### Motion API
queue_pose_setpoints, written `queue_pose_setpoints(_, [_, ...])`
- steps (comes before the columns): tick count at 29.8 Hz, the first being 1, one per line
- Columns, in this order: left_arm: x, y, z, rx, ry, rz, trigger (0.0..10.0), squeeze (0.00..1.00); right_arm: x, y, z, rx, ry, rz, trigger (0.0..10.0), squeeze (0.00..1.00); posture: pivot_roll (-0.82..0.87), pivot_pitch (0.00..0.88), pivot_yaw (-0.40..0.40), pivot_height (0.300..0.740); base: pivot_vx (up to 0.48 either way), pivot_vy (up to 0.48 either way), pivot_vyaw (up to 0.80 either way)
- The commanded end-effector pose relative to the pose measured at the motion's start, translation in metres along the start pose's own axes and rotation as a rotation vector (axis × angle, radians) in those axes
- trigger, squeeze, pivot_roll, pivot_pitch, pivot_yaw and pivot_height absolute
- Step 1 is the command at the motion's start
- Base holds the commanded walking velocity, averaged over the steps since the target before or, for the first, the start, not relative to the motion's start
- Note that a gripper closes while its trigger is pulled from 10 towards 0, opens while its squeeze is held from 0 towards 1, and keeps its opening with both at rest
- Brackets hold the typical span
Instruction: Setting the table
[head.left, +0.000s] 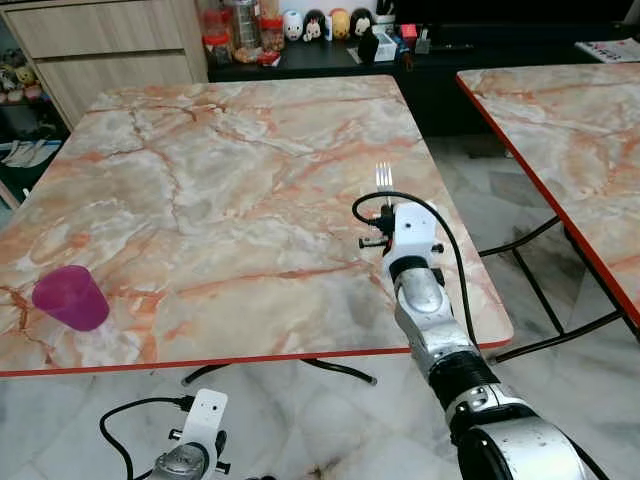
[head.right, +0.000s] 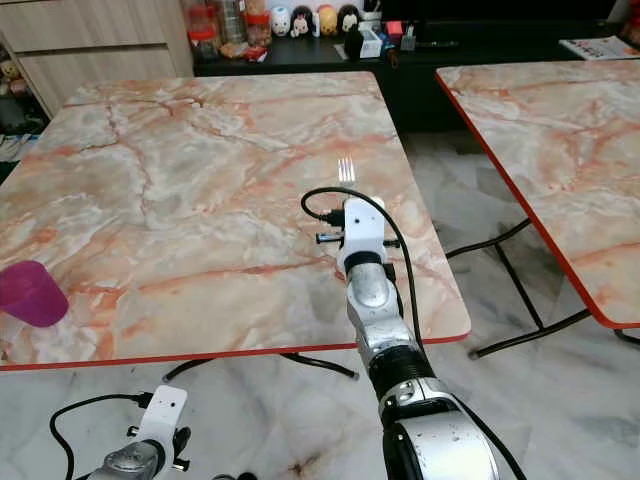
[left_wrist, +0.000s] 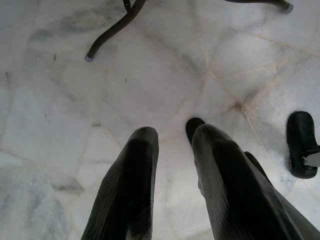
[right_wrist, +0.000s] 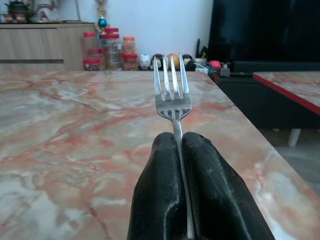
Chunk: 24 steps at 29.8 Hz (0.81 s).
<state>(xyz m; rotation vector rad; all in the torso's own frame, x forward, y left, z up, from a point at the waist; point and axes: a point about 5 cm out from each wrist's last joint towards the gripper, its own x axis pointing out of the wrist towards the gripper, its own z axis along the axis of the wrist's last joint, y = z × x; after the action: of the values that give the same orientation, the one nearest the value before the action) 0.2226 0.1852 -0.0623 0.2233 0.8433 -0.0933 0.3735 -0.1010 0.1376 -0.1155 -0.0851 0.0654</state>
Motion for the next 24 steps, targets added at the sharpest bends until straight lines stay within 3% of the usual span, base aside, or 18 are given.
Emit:
queue_pose_setpoints(1, [0.0, -0.001, -0.003, 0.018, 0.005, 0.009, 10.0, 0.0, 0.003, 0.002, 0.01, 0.002, -0.04, 0.0, 10.0, 0.0, 0.01, 0.036, 0.001, 0.74, 0.0, -0.428, 0.0])
queue_pose_setpoints(12, [-0.001, 0.001, -0.003, -0.005, 0.005, 0.027, 10.0, 0.0, 0.006, -0.011, 0.016, -0.016, -0.059, -0.027, 10.0, 0.0, 0.02, 0.033, -0.008, 0.74, 0.0, -0.46, 0.0])
queue_pose_setpoints(13, [-0.001, 0.001, -0.003, -0.006, 0.005, 0.029, 10.0, 0.0, 0.007, -0.014, 0.015, -0.05, -0.048, -0.043, 10.0, 0.0, 0.02, 0.04, -0.005, 0.74, 0.0, -0.435, 0.42])
queue_pose_setpoints(17, [-0.001, 0.002, -0.004, -0.004, 0.01, 0.029, 10.0, 0.0, 0.006, -0.02, 0.006, -0.021, 0.008, -0.096, 10.0, 0.0, 0.02, 0.044, 0.001, 0.74, 0.0, -0.435, 0.26])
queue_pose_setpoints(24, [-0.001, 0.004, -0.006, -0.002, 0.014, 0.031, 10.0, 0.0, 0.003, -0.024, 0.004, -0.04, 0.009, -0.1, 10.0, 0.0, 0.02, 0.053, 0.01, 0.74, 0.0, -0.432, 0.0])
